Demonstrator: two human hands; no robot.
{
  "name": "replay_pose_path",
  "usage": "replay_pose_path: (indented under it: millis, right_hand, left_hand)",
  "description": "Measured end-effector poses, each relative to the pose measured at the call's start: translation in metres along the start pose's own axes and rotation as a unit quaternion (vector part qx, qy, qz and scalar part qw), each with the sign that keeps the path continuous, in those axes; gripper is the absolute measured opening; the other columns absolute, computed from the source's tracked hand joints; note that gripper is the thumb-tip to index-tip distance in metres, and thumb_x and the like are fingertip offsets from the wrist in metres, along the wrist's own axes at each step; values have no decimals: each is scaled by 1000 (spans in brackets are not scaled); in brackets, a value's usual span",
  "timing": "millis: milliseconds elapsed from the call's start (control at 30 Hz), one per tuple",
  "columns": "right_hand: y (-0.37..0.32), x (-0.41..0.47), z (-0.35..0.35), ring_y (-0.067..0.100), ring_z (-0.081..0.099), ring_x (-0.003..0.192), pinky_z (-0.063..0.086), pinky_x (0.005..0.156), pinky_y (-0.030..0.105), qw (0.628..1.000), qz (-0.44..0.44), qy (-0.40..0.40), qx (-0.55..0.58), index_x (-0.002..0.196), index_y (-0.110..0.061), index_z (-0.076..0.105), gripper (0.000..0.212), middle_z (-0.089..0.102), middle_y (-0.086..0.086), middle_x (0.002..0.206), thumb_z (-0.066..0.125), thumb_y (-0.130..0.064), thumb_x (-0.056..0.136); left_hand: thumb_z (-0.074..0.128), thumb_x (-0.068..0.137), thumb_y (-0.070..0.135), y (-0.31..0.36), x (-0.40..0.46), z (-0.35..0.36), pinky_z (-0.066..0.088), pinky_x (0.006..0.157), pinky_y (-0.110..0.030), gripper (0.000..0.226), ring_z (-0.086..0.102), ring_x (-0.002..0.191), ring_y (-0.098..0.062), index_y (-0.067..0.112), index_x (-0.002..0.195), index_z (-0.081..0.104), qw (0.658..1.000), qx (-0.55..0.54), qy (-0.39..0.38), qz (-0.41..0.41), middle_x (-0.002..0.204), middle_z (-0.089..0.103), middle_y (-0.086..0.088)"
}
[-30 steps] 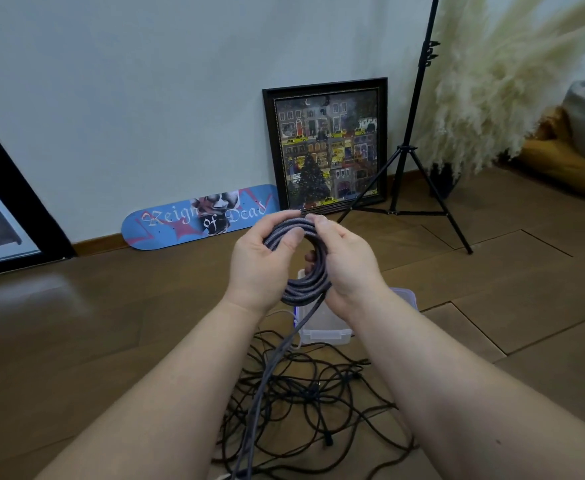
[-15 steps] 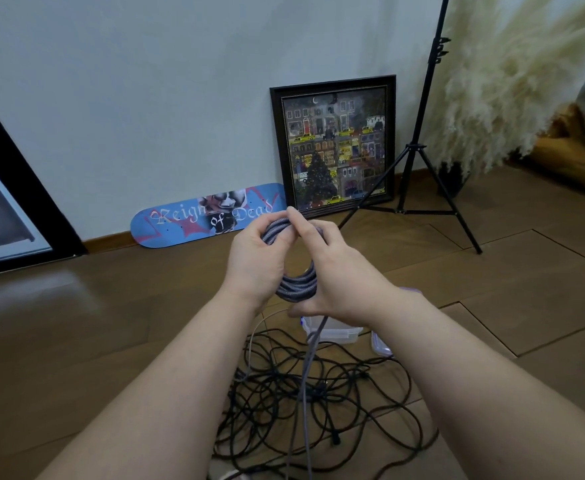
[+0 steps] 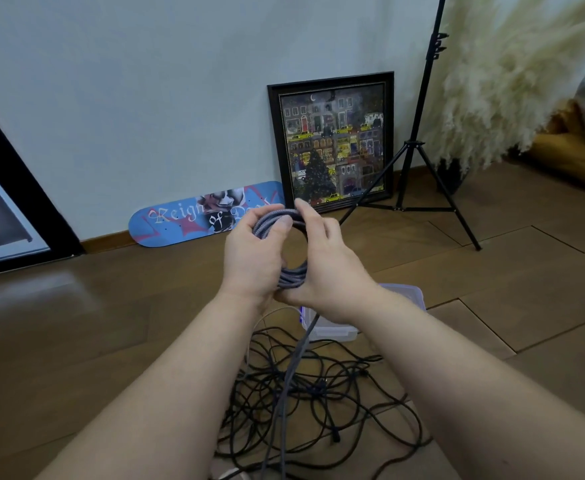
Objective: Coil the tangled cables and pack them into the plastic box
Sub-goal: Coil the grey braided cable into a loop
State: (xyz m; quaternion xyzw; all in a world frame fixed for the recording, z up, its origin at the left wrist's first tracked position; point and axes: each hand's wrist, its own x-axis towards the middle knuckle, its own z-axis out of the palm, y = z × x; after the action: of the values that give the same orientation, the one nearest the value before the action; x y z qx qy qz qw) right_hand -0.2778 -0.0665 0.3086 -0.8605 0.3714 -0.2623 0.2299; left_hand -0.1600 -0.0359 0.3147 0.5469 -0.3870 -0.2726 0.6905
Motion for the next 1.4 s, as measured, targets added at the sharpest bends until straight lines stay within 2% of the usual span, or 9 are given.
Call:
replay_pose_path:
  millis: [100,200,467,633,767,867,1033,1233,1400]
  right_hand:
    - [0,-3,-11,30,54,116,46,88,34,993,-70,-37,-92,152,-38,-10,132,-2,1,158,87,-36,62]
    - [-1,-5,-8,29,58,105,47,84,33,989,-83,-27,-116,151,-41,-4,128,7,4,155,86,-34,61]
    - [-6,-1,6,31,58,95,50,75,35,999,-7,14,-33,149,-34,7,117,25,4,135,85,-24,63]
    - [-9,-3,4,30,61,89,52,77,39,999,19,32,7,147,-38,10,108,28,1,129,81,-23,67]
    - [3,-2,-5,20,55,117,47,99,38,998,-29,6,49,152,-35,11,119,32,-3,140,88,-31,61]
    - [10,0,-17,5,48,128,42,107,30,975,-36,-25,218,153,-36,12,112,40,-5,143,85,-40,68]
    - [-6,-2,-5,-14,52,105,41,95,11,919,26,150,364,145,-31,40,43,55,-20,121,43,-30,102]
    - [-13,7,9,7,56,90,48,83,32,884,63,298,355,119,-23,64,27,63,-13,95,41,-25,104]
    - [-4,16,15,11,49,72,46,72,43,864,106,320,375,104,-17,67,35,51,-17,69,40,-37,96]
  left_hand:
    - [60,95,10,9,-1,-8,31,42,-23,10,35,46,-11,17,100,63,996,-4,-85,-36,57,52,10]
    - [61,95,10,12,-2,-10,35,45,-23,11,38,48,-11,15,105,58,990,38,-129,-40,58,55,11]
    - [68,89,21,-2,-16,7,46,70,-12,27,60,77,5,39,85,48,974,193,40,114,83,63,18]
    - [60,95,12,-4,-15,7,43,79,-6,26,59,86,12,38,100,58,980,152,-3,126,94,64,21]
    - [59,95,9,-3,-11,3,50,84,-23,25,62,84,0,34,100,63,991,84,6,100,95,67,13]
    - [60,95,13,-2,-2,-3,51,86,-36,23,60,83,-8,35,97,65,995,37,47,84,95,67,5]
    - [58,96,15,-1,-7,10,46,80,-39,19,58,82,-10,33,102,64,994,-6,64,89,95,65,1]
    - [53,100,12,4,-22,23,43,81,-6,21,58,90,15,23,117,54,985,51,32,160,101,61,19]
    - [53,94,21,-5,-23,24,43,88,-9,25,59,96,8,25,118,57,970,119,10,212,106,61,20]
